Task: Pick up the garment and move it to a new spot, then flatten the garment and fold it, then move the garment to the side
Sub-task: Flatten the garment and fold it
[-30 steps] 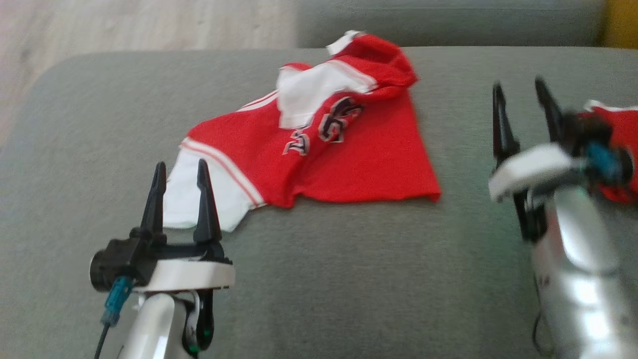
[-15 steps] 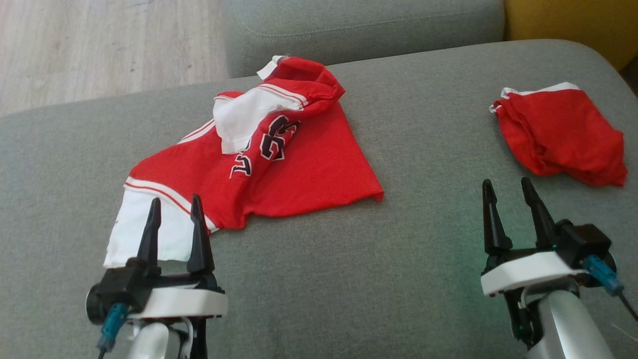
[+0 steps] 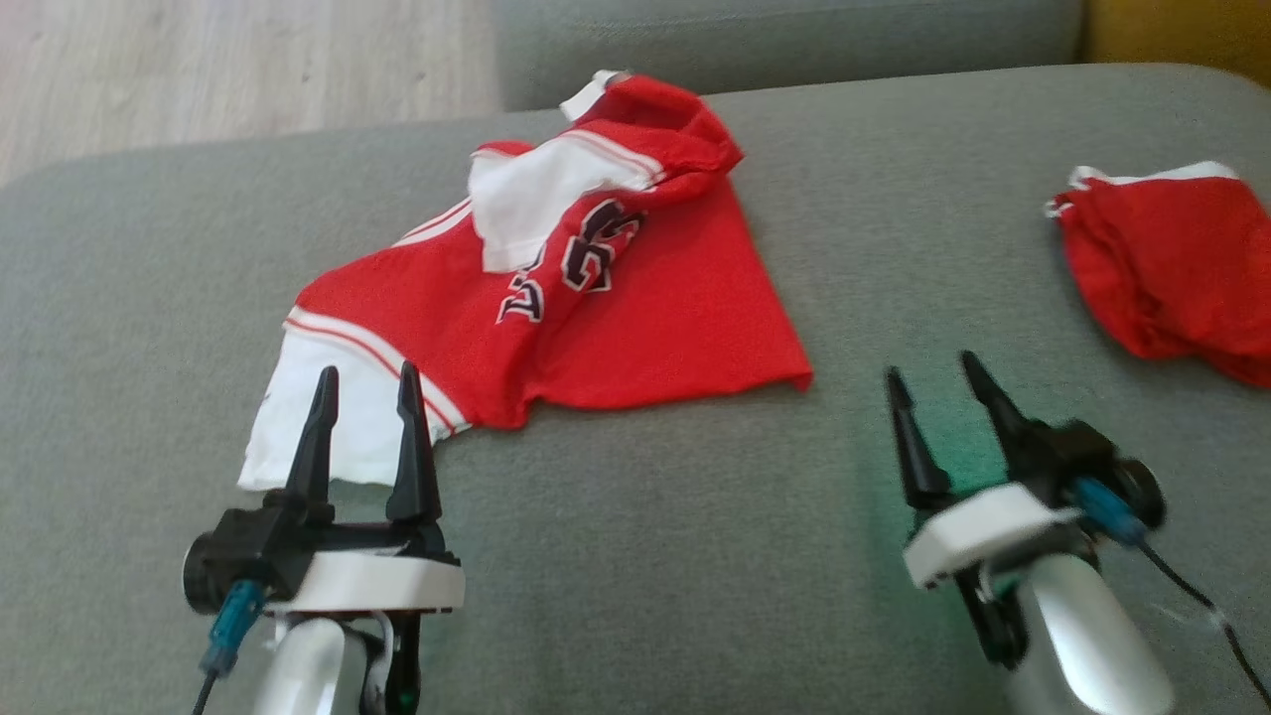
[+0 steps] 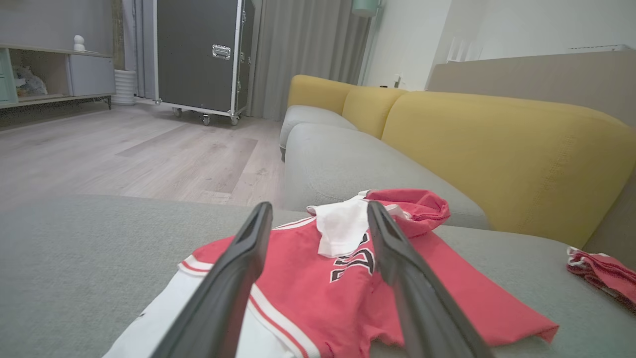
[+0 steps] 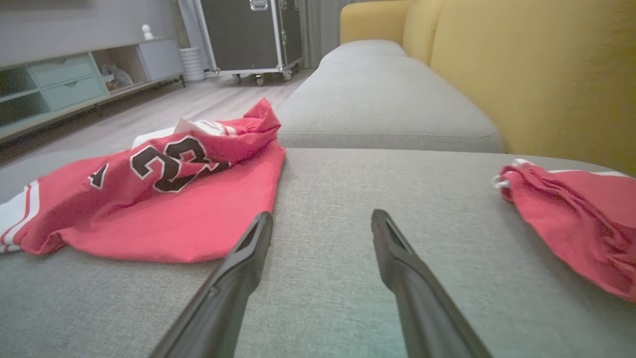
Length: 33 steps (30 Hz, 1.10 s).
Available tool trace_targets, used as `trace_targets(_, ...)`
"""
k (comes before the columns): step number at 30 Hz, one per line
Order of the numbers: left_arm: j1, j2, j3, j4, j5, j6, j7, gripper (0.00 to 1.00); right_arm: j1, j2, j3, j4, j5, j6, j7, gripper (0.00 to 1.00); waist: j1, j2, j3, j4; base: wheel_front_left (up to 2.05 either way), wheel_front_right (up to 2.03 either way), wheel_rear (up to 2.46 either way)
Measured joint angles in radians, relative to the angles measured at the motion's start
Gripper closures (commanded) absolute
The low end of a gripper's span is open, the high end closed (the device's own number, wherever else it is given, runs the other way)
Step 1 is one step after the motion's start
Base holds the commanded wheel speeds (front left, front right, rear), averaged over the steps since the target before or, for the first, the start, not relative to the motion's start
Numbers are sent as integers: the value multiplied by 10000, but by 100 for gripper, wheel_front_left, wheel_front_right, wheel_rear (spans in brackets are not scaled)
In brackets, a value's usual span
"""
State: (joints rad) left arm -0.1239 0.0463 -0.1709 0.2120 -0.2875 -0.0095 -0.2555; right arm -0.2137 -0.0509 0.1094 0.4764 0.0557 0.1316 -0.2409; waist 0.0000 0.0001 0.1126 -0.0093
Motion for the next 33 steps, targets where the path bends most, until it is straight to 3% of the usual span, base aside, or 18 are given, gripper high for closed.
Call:
trace_targets(9, -286, -2, -224, 169, 84, -6, 2, 0, -1401, -6, 568, 2171, -750, 0, 834, 0, 1, 0, 422, 688, 0, 0, 0)
trace_targets(24, -615, -2, -512, 238, 42, 23, 0, 0, -3041, -27, 186, 4330, -1718, 0, 280, 0, 2, 0, 950, 1380, 0, 0, 0)
trace_targets(25, -616, -2, -512, 240, 42, 27, 0, 0, -3096, -27, 117, 4374, -1718, 0, 234, 100, 2, 0, 933, 1378, 0, 0, 0)
trace_targets(33, -606, -2, -418, 270, 42, 100, 0, 0, -3107, -27, -936, 4368, -2640, 0, 15, 100, 0, 0, 574, 1154, 0, 0, 0)
